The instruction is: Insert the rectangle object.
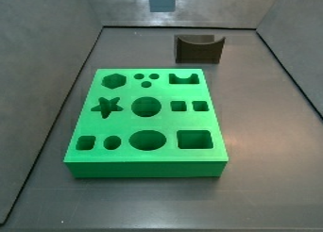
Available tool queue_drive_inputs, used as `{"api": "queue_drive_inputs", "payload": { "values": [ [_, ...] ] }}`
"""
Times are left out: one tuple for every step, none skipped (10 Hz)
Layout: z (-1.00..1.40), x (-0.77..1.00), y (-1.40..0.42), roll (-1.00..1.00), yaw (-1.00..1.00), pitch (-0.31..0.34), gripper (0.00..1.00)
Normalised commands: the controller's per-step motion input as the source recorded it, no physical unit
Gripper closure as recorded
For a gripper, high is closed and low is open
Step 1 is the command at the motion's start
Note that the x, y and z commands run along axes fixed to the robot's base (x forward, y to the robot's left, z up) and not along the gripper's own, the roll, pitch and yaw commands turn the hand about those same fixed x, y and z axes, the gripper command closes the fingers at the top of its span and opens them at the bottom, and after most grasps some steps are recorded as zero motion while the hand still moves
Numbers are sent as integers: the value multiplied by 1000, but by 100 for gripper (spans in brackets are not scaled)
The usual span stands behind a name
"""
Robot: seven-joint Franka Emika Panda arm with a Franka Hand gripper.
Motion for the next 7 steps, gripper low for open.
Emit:
{"api": "queue_drive_inputs", "payload": {
  "values": [
    [0, 9, -37, 0, 0, 0, 100],
    [0, 20, -260, -13, -863, -61, 100],
    [-54, 0, -237, 0, -966, 0, 100],
    [-357, 23, -309, 29, -906, -27, 100],
    [-454, 283, -386, 51, -691, -24, 100],
    [-489, 571, -451, 61, -429, -14, 100],
    [-506, 617, -460, 71, -383, -4, 100]
  ]
}}
